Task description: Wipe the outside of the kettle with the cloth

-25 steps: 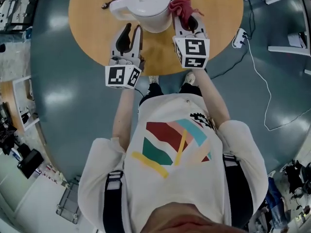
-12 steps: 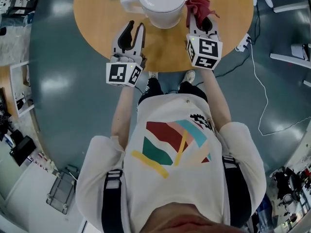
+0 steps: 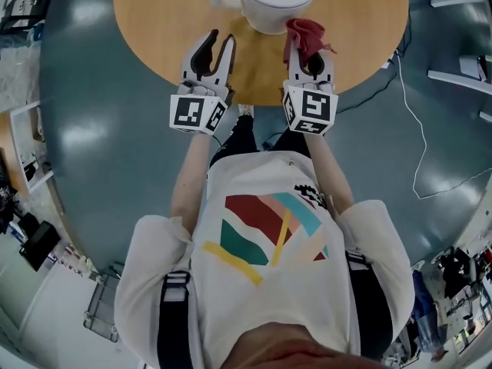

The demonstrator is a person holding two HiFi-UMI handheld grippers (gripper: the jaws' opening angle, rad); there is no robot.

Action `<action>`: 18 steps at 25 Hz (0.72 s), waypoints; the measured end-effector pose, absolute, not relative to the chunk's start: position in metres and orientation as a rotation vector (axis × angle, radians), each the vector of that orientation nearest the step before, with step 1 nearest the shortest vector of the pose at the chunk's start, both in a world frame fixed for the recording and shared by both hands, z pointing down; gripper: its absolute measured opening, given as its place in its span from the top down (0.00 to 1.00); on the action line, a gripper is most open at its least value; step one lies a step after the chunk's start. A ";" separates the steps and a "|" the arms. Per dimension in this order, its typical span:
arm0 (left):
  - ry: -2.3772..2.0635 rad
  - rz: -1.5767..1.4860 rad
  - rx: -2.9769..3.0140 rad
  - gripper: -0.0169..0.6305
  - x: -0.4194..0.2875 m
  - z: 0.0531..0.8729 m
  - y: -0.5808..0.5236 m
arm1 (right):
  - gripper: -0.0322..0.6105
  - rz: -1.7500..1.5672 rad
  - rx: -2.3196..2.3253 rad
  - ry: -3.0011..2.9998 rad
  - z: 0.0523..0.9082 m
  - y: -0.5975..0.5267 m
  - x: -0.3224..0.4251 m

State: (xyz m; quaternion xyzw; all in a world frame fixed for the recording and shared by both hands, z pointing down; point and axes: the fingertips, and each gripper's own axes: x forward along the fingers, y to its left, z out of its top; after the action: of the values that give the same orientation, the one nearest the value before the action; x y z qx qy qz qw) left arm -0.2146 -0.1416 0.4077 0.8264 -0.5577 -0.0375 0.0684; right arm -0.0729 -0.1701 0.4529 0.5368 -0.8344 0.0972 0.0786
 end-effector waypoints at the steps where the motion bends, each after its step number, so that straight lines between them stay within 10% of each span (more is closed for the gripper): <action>1: -1.667 -0.104 2.491 0.74 -0.220 0.412 -0.141 | 0.89 0.296 1.602 -2.505 0.458 -0.167 -0.084; 18: -1.591 0.064 2.504 0.74 -0.291 0.449 -0.132 | 0.89 0.127 1.615 -2.430 0.517 -0.198 -0.200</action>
State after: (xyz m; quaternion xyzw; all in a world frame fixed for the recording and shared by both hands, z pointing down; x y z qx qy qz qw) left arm -0.2910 -0.1321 0.4494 0.8407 -0.5341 0.0216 0.0870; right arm -0.1998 -0.1983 0.5166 0.5496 -0.8269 0.0433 0.1106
